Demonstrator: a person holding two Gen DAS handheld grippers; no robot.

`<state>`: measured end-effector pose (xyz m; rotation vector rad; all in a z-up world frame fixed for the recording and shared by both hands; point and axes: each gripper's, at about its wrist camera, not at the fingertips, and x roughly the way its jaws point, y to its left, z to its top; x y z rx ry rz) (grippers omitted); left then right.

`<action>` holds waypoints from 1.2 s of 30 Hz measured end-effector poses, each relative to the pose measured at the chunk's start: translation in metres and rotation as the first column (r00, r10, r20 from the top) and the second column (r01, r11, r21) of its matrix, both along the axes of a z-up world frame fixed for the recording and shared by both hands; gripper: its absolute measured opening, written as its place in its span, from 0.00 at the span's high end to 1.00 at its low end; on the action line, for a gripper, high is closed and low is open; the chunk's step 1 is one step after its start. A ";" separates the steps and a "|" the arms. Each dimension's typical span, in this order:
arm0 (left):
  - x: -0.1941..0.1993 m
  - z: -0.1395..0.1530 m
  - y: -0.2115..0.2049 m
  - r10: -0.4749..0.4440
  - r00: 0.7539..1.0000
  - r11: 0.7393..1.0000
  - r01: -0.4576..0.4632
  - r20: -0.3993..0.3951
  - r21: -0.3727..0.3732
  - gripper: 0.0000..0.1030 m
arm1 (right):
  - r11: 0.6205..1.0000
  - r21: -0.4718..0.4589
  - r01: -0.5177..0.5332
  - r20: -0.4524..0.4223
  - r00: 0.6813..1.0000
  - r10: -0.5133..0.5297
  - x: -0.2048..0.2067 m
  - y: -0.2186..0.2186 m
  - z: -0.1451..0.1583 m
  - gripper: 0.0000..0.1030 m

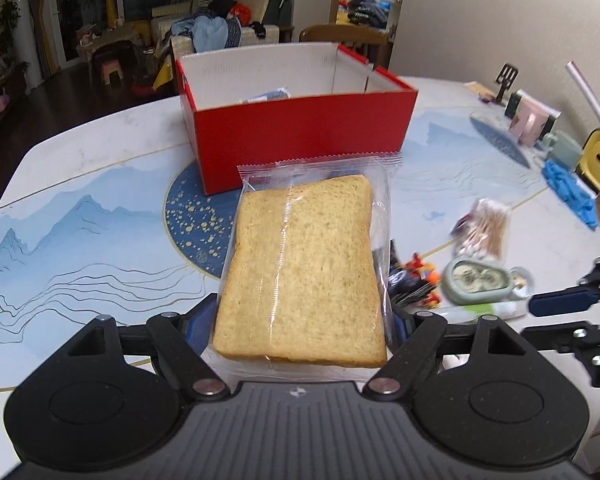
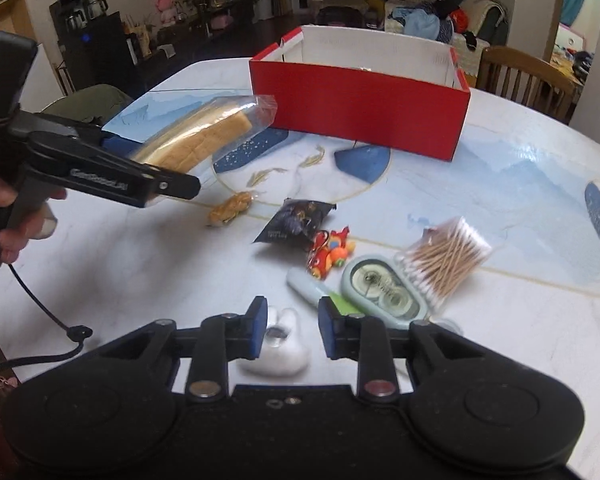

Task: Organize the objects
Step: 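Grasp the bagged bread with the left tool while the right tool grasps the white plush bunny, then carry the bagged bread and white plush bunny into the red shoebox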

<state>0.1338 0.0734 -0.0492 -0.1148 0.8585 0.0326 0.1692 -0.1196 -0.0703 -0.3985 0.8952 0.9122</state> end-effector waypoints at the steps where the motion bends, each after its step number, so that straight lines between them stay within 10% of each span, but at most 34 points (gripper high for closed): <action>1: -0.001 0.002 0.000 0.004 1.000 1.000 -0.004 0.003 -0.006 0.22 | 1.000 -0.005 -0.011 -0.014 1.000 0.011 0.002 0.000 -0.001 0.71; 8: -0.010 0.008 -0.006 0.012 1.000 1.000 -0.012 0.009 -0.023 0.22 | 0.999 -0.032 -0.043 -0.060 0.997 0.041 -0.006 0.010 -0.028 0.35; 24: -0.027 0.000 -0.015 0.022 1.000 1.000 -0.023 -0.017 -0.021 0.22 | 0.992 -0.114 -0.058 -0.035 0.998 0.054 -0.016 0.022 -0.056 0.57; 36: -0.015 0.019 -0.018 0.030 0.999 0.999 -0.029 0.017 -0.027 0.22 | 0.999 -0.018 -0.038 0.035 0.999 0.039 0.005 0.016 0.005 0.58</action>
